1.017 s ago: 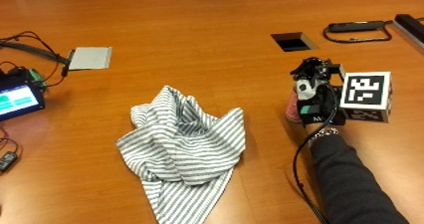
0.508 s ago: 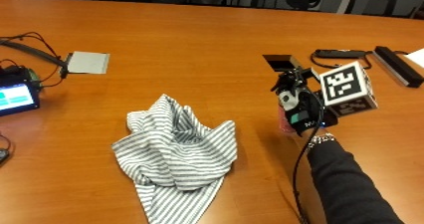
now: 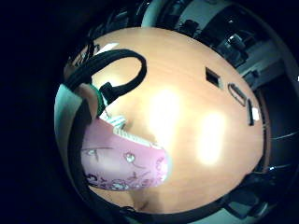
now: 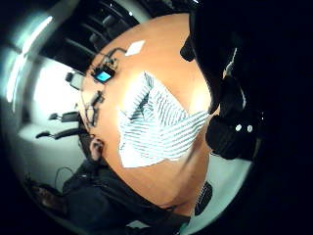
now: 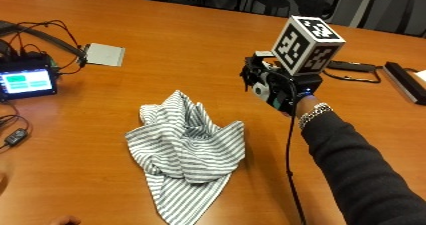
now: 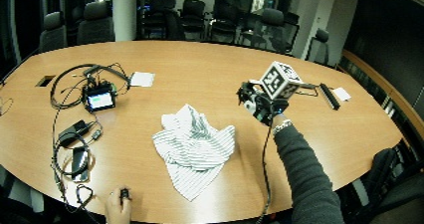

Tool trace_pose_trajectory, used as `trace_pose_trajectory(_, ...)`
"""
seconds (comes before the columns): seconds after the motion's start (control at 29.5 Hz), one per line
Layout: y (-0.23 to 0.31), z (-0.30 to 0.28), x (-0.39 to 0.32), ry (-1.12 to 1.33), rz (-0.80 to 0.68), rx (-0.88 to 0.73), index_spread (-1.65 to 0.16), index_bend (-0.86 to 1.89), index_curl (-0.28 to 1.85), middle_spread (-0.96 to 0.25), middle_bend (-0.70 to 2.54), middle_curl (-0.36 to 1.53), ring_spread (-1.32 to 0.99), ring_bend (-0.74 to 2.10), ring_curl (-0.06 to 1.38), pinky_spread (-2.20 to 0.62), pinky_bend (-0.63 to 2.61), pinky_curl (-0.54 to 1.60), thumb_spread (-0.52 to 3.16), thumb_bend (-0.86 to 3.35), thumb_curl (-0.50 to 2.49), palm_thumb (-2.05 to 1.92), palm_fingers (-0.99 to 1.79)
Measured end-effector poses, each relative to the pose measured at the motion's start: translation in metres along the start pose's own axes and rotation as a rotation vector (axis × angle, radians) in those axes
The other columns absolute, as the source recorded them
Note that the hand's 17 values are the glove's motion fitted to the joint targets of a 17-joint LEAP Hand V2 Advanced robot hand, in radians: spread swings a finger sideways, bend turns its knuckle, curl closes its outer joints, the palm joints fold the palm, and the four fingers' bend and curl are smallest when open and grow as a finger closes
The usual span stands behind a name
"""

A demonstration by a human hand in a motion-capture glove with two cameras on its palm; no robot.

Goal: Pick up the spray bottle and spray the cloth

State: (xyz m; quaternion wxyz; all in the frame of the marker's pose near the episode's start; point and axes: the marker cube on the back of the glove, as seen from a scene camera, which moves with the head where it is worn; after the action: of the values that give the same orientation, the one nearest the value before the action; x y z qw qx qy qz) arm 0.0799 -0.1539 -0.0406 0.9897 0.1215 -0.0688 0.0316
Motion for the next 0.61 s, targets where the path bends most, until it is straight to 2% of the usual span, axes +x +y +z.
trace_pose_trajectory(0.27, -0.009, 0.003, -0.023, 0.356, -0.100, -0.188, -0.32, 0.13, 0.36, -0.27, 0.53, 0.57, -0.23, 0.52, 0.45, -0.25, 0.48, 0.39, 1.47, 0.13, 0.54, 0.92, 1.16)
trace_pose_trajectory(0.61, -0.002, 0.037, -0.035, 0.541, -0.145, -0.391, -0.31, 0.12, 0.35, -0.27, 0.52, 0.58, -0.23, 0.53, 0.45, -0.26, 0.49, 0.39, 1.46, 0.12, 0.56, 0.91, 1.17)
